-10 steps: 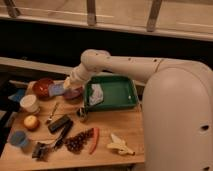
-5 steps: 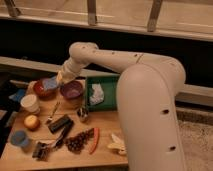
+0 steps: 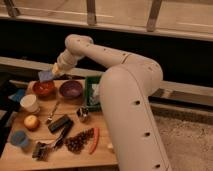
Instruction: Wipe red bowl with sponge
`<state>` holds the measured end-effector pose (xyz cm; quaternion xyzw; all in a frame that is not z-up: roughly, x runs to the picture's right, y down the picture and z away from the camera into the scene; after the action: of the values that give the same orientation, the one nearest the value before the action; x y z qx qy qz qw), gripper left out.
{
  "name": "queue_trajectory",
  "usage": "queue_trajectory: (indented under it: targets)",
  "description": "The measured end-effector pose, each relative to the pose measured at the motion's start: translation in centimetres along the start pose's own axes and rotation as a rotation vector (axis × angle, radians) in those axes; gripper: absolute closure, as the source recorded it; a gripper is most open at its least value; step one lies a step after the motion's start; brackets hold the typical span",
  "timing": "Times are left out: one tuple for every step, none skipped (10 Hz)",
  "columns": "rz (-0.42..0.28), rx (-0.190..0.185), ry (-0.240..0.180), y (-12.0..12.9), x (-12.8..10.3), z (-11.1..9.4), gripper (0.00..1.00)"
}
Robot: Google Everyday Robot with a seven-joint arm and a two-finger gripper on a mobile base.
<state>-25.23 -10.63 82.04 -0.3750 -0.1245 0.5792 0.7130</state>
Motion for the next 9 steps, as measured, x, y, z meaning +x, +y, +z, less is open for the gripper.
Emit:
queue_trajectory:
  targets:
    - [0.000, 0.000, -0.001, 0.0, 0.0, -0.1, 1.00]
    - [0.001, 0.001, 0.001, -0.1, 0.0, 0.0, 1.00]
    - [0.000, 0.007, 0.005, -0.3, 0.1, -0.1, 1.00]
    - [0.004, 0.016, 0.004, -0.5, 0.5, 0.1, 1.00]
    - [0.009, 0.018, 0.000, -0.9, 0.9, 0.3, 1.00]
    - [0.012, 0.020, -0.012, -1.4, 1.0, 0.7, 1.00]
    - [0.009, 0.019, -0.023, -1.3, 0.8, 1.4, 1.00]
    - [0.002, 0.010, -0.035, -0.8, 0.2, 2.6, 1.00]
    - [-0.004, 0.003, -0.042, -0.5, -0.3, 3.5, 1.00]
